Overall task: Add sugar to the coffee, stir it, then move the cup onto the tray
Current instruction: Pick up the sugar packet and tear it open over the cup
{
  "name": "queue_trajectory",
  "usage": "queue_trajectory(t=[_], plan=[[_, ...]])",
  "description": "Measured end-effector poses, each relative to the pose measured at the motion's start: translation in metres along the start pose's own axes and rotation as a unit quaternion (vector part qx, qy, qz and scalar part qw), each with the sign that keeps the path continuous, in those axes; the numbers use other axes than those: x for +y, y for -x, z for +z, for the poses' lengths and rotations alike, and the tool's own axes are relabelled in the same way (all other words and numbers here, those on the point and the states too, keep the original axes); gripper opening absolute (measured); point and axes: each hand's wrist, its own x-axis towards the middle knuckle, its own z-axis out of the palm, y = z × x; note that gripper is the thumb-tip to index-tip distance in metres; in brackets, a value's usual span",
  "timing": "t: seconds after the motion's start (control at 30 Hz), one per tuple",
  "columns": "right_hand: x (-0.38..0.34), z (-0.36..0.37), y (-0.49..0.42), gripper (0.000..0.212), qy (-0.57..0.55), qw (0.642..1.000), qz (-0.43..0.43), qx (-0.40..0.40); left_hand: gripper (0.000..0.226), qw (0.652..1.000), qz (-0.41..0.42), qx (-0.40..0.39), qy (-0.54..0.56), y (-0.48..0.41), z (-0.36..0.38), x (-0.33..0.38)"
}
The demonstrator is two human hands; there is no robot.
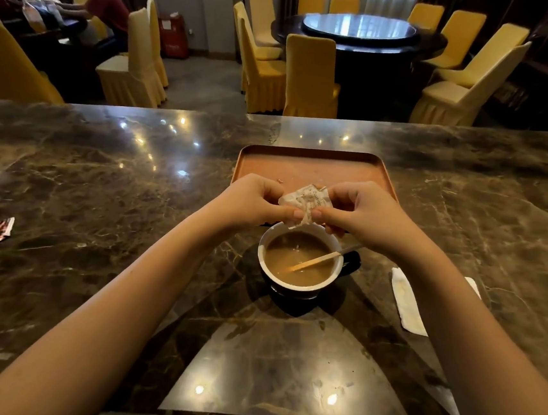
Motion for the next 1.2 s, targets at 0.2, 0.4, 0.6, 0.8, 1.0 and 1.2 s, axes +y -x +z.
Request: queue_trajectory(t=[0.2,0.4,0.6,0.8,1.0,1.2], plan=[[0.0008,0.0007,0.0006,0.015,0.015,1.0,-0.002,0.02,0.03,1.0,0.001,-0.007,0.011,0.0008,-0.0003,-0.0004],[0.001,0.0023,0.0006,0.017,0.035,0.999,-0.005,0.034,0.029,1.0,0.005,-0.014,0.009,0.0004,0.001,0.0012],[0.001,0.0016,0.0022,0.017,0.026,0.999,-0.003,0.036,0.025,1.0,-0.002,-0.012,0.016,0.0,0.0022,0.0016],[-0.0007,0.0026,0.003,0.019,0.031,0.999,-0.004,0.037,0.028,1.0,0.005,-0.009,0.017,0.0015,0.0041,0.0025],[-0.0017,0.003,0.0038,0.019,0.026,0.999,-0.002,0.03,0.026,1.0,0.003,-0.005,0.015,0.003,0.0025,0.0012],[-0.0021,0.0031,0.0048,0.01,0.023,1.0,0.005,0.02,0.025,1.0,0.015,0.017,0.017,0.0056,0.0034,0.0013]])
